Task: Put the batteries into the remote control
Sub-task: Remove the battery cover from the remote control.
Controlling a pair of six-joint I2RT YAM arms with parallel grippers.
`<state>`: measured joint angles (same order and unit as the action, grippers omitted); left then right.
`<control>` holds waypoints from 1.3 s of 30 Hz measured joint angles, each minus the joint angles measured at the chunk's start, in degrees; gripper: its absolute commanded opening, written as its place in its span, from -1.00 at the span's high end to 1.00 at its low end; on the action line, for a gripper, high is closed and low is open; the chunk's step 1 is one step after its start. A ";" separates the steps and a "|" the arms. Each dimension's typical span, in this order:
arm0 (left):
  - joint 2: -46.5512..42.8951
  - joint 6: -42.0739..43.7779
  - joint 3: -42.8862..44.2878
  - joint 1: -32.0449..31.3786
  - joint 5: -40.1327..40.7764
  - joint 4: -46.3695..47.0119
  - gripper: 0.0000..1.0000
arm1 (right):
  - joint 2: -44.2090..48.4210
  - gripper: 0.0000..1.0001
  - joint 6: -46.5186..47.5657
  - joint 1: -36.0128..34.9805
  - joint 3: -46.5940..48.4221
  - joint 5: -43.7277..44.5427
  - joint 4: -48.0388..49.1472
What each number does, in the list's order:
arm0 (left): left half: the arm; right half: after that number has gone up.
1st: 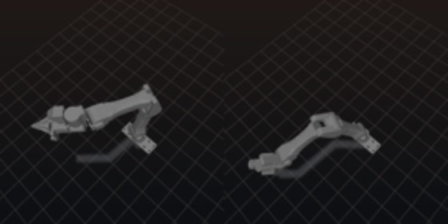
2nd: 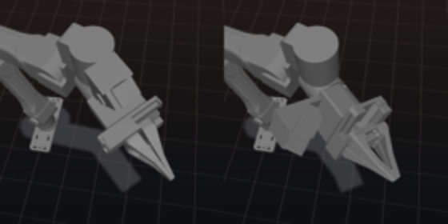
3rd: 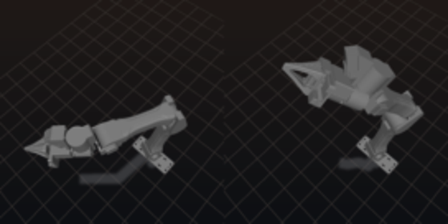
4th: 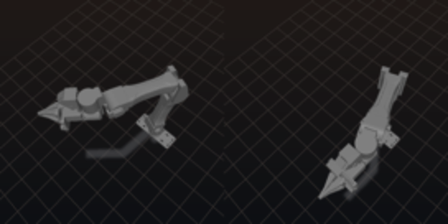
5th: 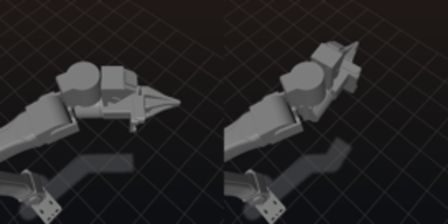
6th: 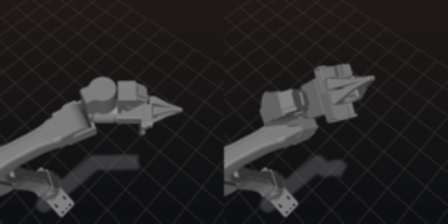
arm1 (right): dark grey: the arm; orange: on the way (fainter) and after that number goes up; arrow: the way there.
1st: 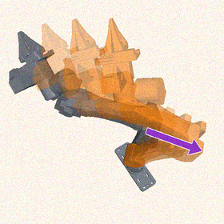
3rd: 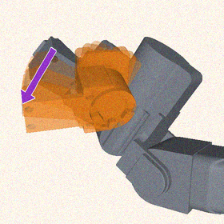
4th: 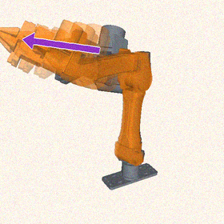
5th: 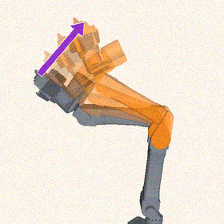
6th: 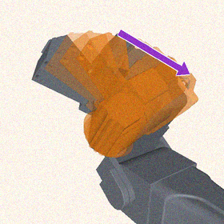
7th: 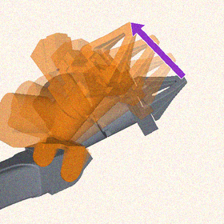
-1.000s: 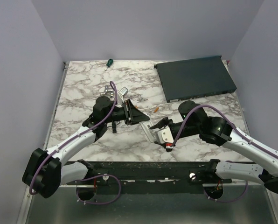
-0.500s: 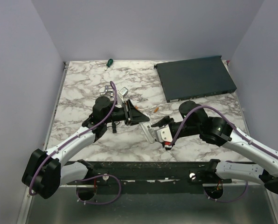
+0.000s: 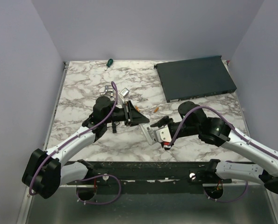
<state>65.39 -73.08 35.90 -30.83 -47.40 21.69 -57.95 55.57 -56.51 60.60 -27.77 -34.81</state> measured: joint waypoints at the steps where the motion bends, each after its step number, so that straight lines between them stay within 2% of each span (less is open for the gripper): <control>1: 0.00 0.00 0.00 0.00 0.00 -0.09 1.00 | -0.04 -0.25 0.00 0.00 -0.09 0.00 0.11; 39: 0.52 1.20 0.09 0.00 0.00 -1.18 1.00 | -2.05 -0.25 1.46 0.00 -1.77 -1.03 1.68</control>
<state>65.91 -71.88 35.99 -30.83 -47.40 20.51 -60.01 57.04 -56.51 58.83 -28.80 -33.12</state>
